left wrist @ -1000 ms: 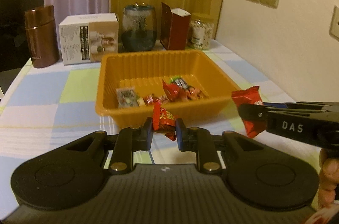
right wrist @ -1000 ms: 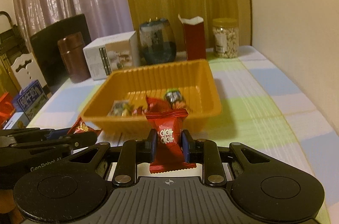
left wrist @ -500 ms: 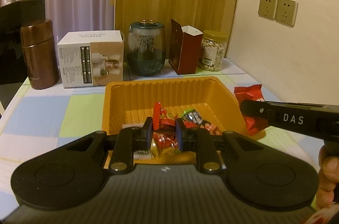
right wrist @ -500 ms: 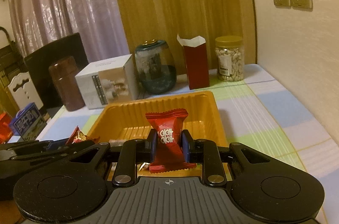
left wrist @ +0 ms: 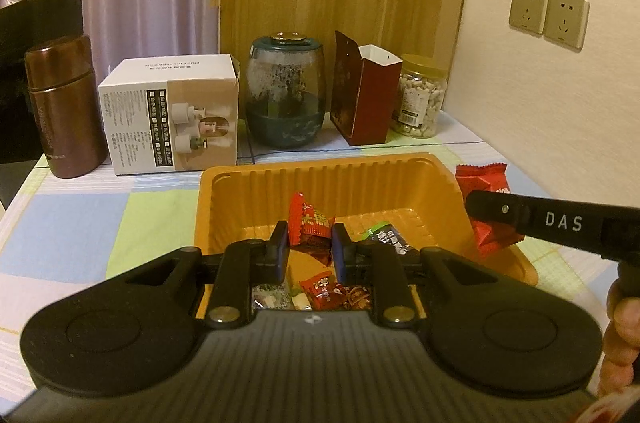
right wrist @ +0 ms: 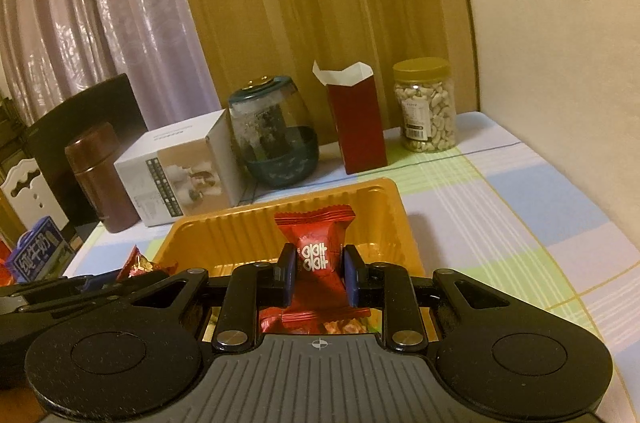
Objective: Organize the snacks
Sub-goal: 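Lower the candies into the tray and open both tools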
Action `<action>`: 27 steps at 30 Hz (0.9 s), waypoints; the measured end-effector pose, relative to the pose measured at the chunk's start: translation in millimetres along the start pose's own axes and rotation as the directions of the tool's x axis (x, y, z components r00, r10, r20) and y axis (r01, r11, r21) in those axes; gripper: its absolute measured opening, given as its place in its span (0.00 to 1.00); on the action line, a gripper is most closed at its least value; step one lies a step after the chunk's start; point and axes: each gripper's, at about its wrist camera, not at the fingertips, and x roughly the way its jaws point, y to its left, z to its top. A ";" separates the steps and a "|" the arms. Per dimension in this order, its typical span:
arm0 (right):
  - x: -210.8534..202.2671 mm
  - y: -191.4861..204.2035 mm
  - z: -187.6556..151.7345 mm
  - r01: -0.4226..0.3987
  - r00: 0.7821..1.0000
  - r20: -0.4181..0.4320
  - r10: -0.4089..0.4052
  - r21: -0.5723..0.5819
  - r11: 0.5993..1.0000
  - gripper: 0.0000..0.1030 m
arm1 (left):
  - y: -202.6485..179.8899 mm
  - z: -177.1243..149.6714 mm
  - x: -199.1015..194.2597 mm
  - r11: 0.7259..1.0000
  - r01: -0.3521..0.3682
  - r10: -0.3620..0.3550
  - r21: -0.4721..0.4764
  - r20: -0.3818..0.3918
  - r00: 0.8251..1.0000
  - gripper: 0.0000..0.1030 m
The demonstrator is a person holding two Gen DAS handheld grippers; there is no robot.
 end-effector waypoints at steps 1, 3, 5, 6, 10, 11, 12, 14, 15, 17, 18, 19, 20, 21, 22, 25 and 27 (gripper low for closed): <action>2.2 0.5 -0.2 0.001 1.000 -0.002 -0.001 0.000 1.000 0.24 | 0.4 0.3 2.2 1.000 -0.001 0.001 0.000 -0.003 1.000 0.19; 6.1 1.8 -0.6 0.002 1.000 -0.004 -0.002 -0.003 1.000 0.24 | 1.5 0.6 6.8 1.000 -0.003 0.003 -0.001 -0.010 1.000 0.19; 9.5 3.0 -0.5 0.003 1.000 -0.005 -0.003 -0.005 1.000 0.24 | 3.2 0.9 11.2 1.000 -0.003 0.003 -0.001 -0.017 1.000 0.19; 10.9 3.4 -0.2 0.004 1.000 -0.006 -0.004 -0.004 1.000 0.24 | 3.9 1.1 13.3 1.000 -0.005 0.005 0.000 -0.018 1.000 0.19; 17.8 4.3 0.2 0.005 1.000 -0.010 -0.005 -0.006 1.000 0.24 | 7.4 2.4 20.9 1.000 -0.007 0.007 -0.002 -0.028 1.000 0.19; 19.5 4.6 0.3 0.003 1.000 -0.013 -0.004 -0.007 1.000 0.24 | 8.5 2.5 22.0 1.000 -0.007 0.007 -0.004 -0.029 1.000 0.19; 21.4 5.0 0.2 0.002 1.000 -0.015 -0.002 -0.007 1.000 0.24 | 10.0 2.7 23.4 1.000 -0.009 0.009 -0.006 -0.031 0.999 0.19; 24.2 5.2 -0.1 0.002 1.000 -0.019 -0.002 -0.007 1.000 0.24 | 13.3 3.1 26.4 1.000 -0.013 0.012 -0.012 -0.035 0.999 0.19; 25.8 5.1 -0.2 0.002 1.000 -0.021 -0.002 -0.006 1.000 0.24 | 14.9 3.6 28.2 1.000 -0.013 0.012 -0.014 -0.038 0.999 0.19; 29.0 4.7 -0.3 0.004 1.000 -0.024 -0.004 -0.005 1.000 0.24 | 17.7 4.2 31.9 1.000 -0.013 0.012 -0.022 -0.042 0.999 0.19; 30.9 4.7 0.1 0.006 1.000 -0.025 -0.006 -0.004 1.000 0.24 | 18.7 4.5 33.4 1.000 -0.013 0.012 -0.026 -0.043 0.999 0.19; 32.3 4.3 0.0 0.006 1.000 -0.027 -0.006 -0.003 1.000 0.24 | 19.2 4.8 34.9 1.000 -0.012 0.010 -0.029 -0.044 0.999 0.19; 33.4 3.8 0.2 0.007 1.000 -0.028 -0.007 -0.002 1.000 0.24 | 19.2 5.2 36.3 1.000 -0.009 0.008 -0.028 -0.045 0.999 0.19; 34.6 3.1 0.4 0.007 1.000 -0.029 -0.007 -0.001 1.000 0.24 | 18.7 5.4 37.3 1.000 -0.008 0.007 -0.027 -0.046 0.999 0.19; 35.7 2.6 0.4 0.007 1.000 -0.031 -0.007 0.000 1.000 0.24 | 17.7 5.8 38.5 1.000 -0.006 0.005 -0.023 -0.045 0.999 0.19; 37.5 2.3 0.2 0.007 0.999 -0.034 -0.007 0.004 1.000 0.24 | 14.4 7.2 41.8 1.000 0.000 -0.001 -0.016 -0.044 0.999 0.19; 38.2 2.0 0.1 0.007 0.999 -0.035 -0.006 0.004 1.000 0.24 | 11.8 8.5 43.6 1.000 0.003 -0.003 -0.011 -0.043 0.999 0.20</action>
